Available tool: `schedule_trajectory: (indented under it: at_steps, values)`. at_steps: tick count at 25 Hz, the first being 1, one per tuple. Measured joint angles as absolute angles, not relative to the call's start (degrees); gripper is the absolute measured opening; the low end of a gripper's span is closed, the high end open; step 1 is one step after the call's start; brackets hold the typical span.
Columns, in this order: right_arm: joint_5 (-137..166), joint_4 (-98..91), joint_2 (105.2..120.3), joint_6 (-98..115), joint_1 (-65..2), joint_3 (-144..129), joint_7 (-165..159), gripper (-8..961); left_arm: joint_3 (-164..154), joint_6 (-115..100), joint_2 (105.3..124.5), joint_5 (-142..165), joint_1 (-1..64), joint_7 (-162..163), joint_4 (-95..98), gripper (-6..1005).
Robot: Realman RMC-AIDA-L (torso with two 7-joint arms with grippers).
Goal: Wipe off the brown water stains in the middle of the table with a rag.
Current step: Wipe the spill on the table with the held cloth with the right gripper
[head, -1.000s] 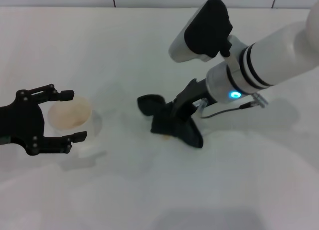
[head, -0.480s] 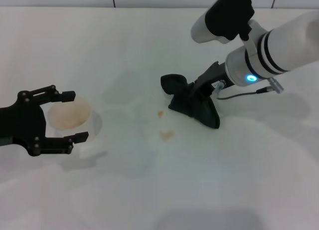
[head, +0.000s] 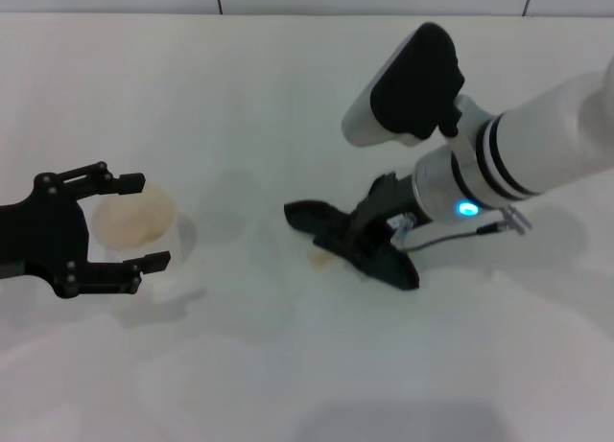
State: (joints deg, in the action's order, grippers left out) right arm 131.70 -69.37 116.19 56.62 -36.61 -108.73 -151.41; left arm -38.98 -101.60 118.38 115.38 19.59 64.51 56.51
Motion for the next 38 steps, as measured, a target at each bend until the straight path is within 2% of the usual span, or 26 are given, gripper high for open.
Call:
schedule_trajectory:
  at_steps: [9,16,38]
  values:
    - [130.12,-75.48,116.19,60.95,-31.71,-112.62,-153.53,89,-39.02,-101.80,118.39,115.26,19.72,64.10,56.60,893]
    - [128.76,-76.52,116.19,63.57,-31.80,-113.30,-153.84,89,-39.02,-101.71,118.38,115.59,19.94,64.07,56.60,893]
    - [129.25,-66.15,116.07,56.87,-42.48,-112.67,-154.51,89,-38.78,-101.69,118.78,115.13,19.60,64.07,56.61,893]
